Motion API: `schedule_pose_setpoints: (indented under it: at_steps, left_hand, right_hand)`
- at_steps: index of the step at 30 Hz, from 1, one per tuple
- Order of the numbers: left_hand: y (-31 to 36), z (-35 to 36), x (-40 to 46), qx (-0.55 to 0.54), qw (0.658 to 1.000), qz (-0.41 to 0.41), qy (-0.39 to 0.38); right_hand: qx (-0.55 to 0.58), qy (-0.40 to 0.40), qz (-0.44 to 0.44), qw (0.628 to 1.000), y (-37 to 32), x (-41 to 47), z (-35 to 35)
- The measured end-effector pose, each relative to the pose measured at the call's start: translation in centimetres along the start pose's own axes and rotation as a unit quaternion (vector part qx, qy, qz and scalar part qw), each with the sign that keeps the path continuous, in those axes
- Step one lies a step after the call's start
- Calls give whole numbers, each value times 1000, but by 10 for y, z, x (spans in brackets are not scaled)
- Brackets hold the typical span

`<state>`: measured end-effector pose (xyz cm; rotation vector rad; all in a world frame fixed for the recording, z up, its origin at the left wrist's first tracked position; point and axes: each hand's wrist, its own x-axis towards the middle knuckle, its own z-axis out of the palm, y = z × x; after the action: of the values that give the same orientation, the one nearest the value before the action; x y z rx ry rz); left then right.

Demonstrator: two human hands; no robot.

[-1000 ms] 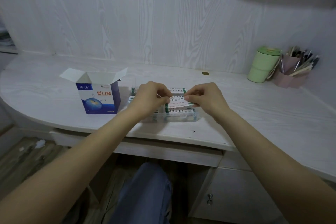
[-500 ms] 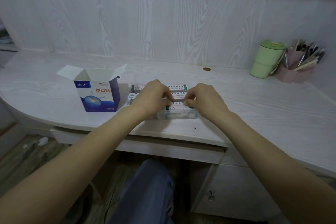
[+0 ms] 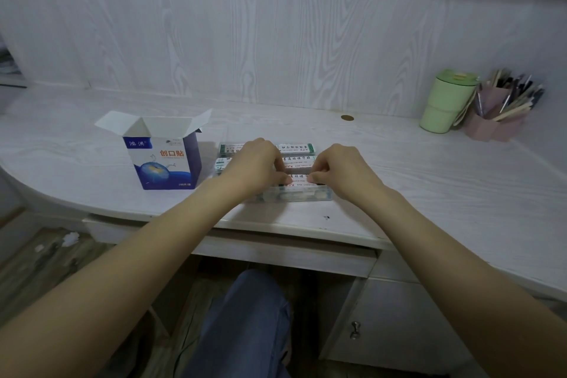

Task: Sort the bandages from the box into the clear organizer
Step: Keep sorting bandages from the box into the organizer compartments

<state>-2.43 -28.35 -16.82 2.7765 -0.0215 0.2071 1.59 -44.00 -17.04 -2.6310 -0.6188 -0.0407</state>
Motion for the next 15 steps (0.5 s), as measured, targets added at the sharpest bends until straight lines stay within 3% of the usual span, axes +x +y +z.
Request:
schedule_pose_setpoints:
  at_steps: [15]
  left_hand:
    - [1,-4,-2,1,1000,8,-12]
  right_hand:
    - [33,-22,-1,999,-2,-3,-4]
